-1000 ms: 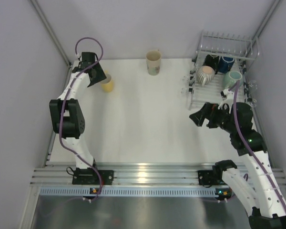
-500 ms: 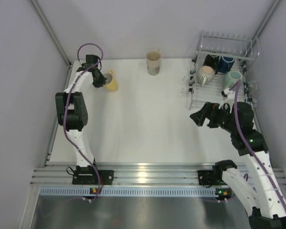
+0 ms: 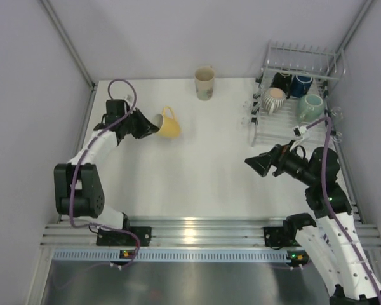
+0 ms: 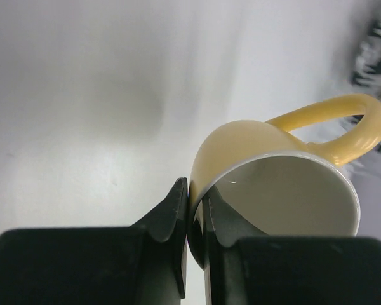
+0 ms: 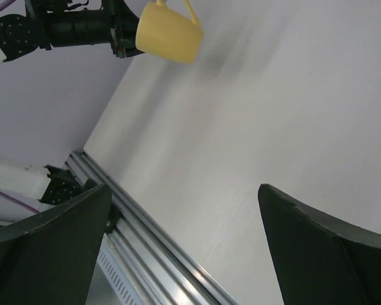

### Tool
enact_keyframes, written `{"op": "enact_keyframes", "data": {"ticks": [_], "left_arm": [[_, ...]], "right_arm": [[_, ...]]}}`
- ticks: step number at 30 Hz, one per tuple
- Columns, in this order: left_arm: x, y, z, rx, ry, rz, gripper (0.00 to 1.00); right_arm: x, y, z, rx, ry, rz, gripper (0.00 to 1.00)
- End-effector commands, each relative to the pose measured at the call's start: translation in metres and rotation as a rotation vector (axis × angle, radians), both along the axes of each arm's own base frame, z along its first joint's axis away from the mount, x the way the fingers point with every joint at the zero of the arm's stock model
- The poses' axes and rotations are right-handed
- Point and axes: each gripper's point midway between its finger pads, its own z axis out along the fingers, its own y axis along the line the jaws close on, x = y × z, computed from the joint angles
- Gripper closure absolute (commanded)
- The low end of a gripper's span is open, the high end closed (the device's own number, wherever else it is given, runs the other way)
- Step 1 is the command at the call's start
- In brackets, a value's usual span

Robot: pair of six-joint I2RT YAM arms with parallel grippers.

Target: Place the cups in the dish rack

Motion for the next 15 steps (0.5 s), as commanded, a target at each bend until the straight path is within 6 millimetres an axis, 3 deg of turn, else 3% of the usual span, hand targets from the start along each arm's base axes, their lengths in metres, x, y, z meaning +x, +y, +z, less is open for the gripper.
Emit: {"op": "enact_keyframes", "data": {"ticks": [1, 4, 8, 11, 12, 15], "left_arm": [[-0.025, -0.055, 0.116, -0.257, -0.341, -0.216, 1.00], [-0.072, -0.091, 0.146, -0.346, -0.394, -0.338, 1.00], [-0.119, -0.125, 0.177, -0.483, -0.461, -0.462, 1.00], [-0.136, -0.137, 0.198, -0.624, -0.481, -0.507, 1.00], [-0.138, -0.139, 0.200, -0.638, -0.486, -0.522, 1.00], [-0.144, -0.144, 0.210, -0.667, -0.521, -0.573, 1.00]], "right_arm": [[-0.008, 0.030, 0.037, 0.168, -0.119, 0.193, 0.01], [-0.010, 0.039, 0.055, 0.250, -0.158, 0.261, 0.01], [-0.007, 0.039, 0.063, 0.241, -0.204, 0.240, 0.01], [-0.003, 0.040, 0.063, 0.231, -0.253, 0.239, 0.01], [-0.001, 0.040, 0.057, 0.231, -0.252, 0.236, 0.01], [0.009, 0.044, 0.066, 0.242, -0.325, 0.241, 0.01]]}}
